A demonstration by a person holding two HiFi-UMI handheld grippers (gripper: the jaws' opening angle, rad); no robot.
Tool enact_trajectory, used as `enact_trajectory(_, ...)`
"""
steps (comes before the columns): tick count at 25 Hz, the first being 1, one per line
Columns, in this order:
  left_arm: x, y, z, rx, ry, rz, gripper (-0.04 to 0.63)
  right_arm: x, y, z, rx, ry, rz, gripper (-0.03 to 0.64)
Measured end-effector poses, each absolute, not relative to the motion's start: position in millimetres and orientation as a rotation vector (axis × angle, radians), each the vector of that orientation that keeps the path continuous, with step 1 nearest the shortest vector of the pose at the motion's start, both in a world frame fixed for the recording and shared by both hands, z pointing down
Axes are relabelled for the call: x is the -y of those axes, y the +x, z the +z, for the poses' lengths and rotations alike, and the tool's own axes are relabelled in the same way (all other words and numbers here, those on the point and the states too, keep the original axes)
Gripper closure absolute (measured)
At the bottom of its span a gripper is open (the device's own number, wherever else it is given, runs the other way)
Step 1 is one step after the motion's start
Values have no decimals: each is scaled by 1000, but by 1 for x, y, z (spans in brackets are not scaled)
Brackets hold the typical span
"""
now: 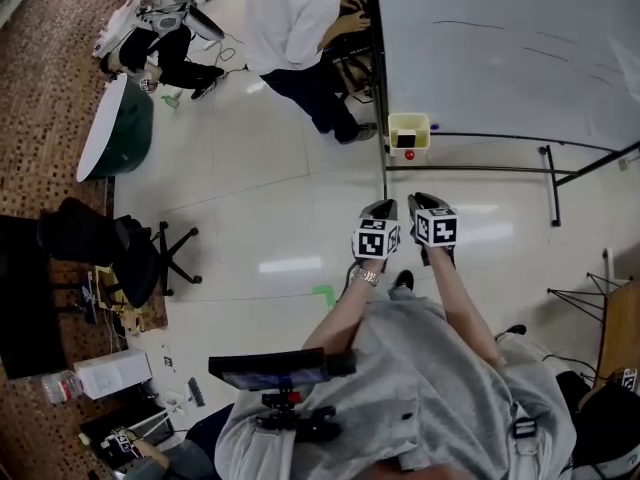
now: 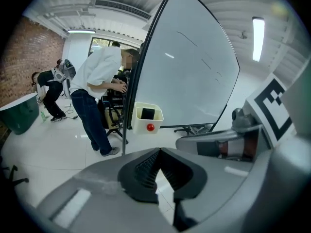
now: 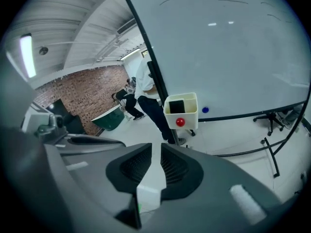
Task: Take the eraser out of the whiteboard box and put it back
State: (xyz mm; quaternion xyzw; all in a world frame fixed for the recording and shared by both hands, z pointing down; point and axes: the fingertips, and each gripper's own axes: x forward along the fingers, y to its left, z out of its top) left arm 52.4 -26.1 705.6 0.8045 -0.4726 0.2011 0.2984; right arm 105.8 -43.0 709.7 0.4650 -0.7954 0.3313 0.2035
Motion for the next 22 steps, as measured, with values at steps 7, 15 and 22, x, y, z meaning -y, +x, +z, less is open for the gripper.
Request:
enact_trajectory(7,38,57,677,1260,2209,485,592,50,95,679,2275,1291,789,564)
enact_trajectory(15,42,55,678,1219,2249,509,592,50,76,678,2282,1270,779,574)
enact_trajectory(22,53,54,671,1231,2258,489,592,52,77,679,2273,1278,788,574)
